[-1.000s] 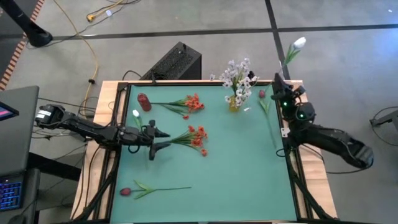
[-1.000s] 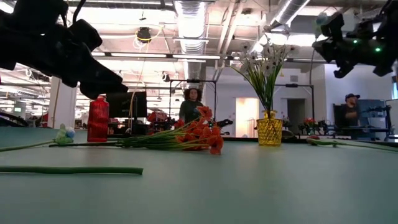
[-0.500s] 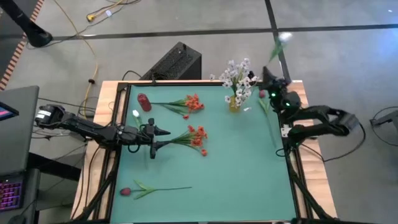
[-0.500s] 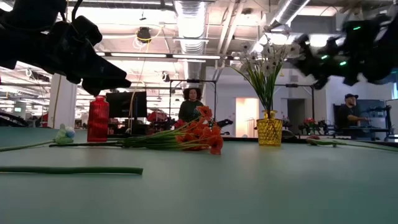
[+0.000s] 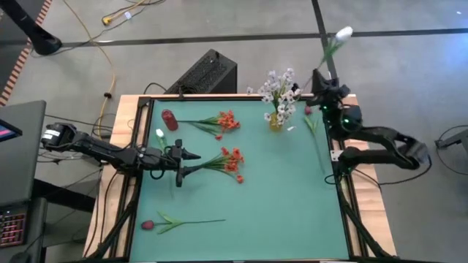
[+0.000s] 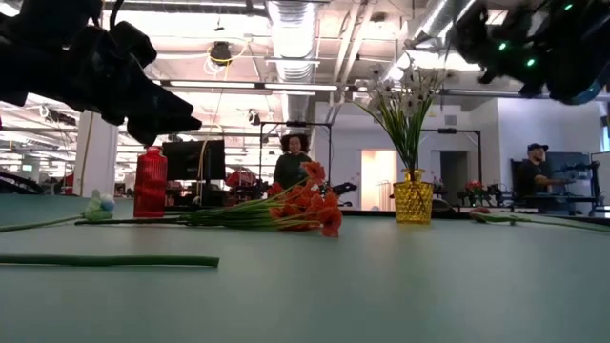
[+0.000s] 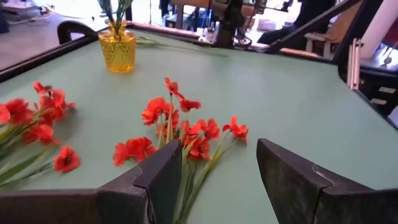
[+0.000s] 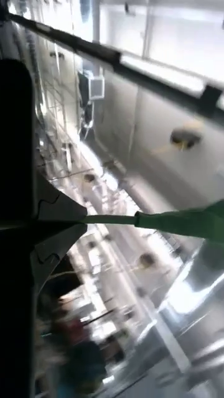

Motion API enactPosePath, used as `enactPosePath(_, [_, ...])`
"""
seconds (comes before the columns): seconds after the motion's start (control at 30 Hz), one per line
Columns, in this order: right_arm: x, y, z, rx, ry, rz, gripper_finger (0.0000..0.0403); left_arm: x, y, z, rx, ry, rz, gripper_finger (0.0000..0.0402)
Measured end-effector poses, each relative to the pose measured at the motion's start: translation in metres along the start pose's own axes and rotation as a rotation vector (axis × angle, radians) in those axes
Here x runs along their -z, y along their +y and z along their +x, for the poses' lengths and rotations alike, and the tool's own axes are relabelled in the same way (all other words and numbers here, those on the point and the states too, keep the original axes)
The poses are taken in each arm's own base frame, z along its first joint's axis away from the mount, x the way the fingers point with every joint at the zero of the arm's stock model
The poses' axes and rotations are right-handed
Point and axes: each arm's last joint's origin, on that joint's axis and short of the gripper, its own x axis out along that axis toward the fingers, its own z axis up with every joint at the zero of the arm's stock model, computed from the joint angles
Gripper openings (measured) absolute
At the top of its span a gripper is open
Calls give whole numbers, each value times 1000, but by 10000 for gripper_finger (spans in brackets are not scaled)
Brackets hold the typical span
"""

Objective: Sort flowers into vase by color
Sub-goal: Put the right white tulip into the yellow vase

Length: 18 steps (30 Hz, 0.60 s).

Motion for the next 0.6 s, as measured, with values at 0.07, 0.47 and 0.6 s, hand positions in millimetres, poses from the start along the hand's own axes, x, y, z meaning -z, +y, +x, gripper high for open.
enactPosePath(0.07, [-13,6,-1,-69,-40,-58,25,-4,-1,0,23,-34,0,196])
enactPosePath(0.47, [-40,55,-17,-723,9,206,25,-59,-19,-3,298,-409,138,196])
enactPosePath(0.6, [-38,78,-24,-848,36,325,25,-80,-28,17,280,-351,203,196])
